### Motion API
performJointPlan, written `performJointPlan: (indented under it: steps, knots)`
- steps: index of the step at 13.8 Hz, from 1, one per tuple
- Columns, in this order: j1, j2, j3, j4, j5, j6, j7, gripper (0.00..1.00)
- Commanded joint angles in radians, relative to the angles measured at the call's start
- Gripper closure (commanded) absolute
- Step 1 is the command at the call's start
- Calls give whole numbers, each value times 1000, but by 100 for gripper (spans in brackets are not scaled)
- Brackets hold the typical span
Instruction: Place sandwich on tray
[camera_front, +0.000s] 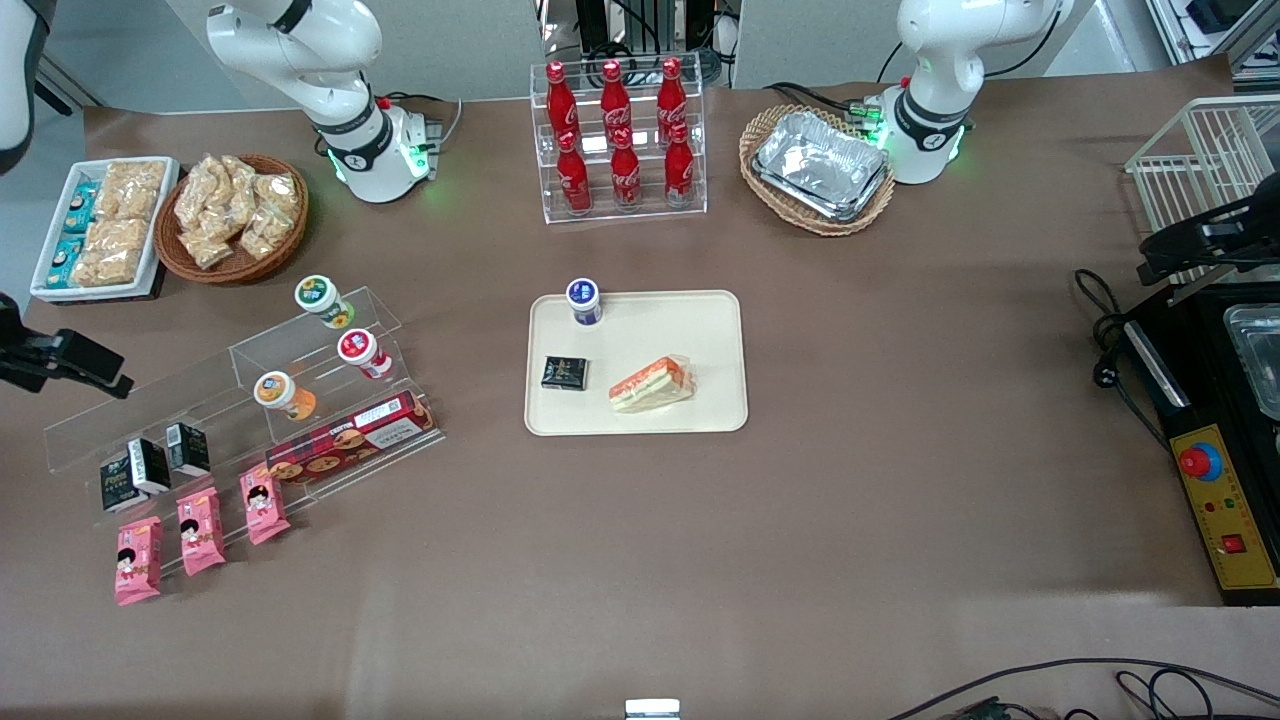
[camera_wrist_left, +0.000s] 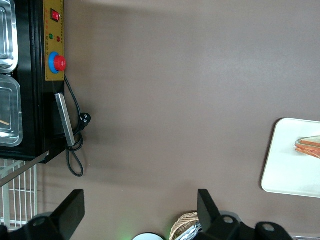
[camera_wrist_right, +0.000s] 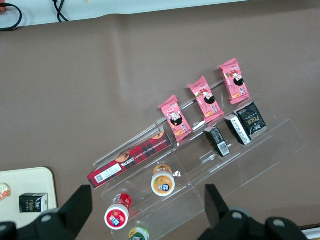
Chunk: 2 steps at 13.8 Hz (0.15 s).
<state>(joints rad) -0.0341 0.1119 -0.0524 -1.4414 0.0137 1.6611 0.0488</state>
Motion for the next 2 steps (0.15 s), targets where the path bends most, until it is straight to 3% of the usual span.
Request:
performJointPlan:
  steps: [1,2]
  knots:
    - [-33,-90,19,-121,-17,19,2,0]
    - [-36,-104,20,-141,-17,17,2,0]
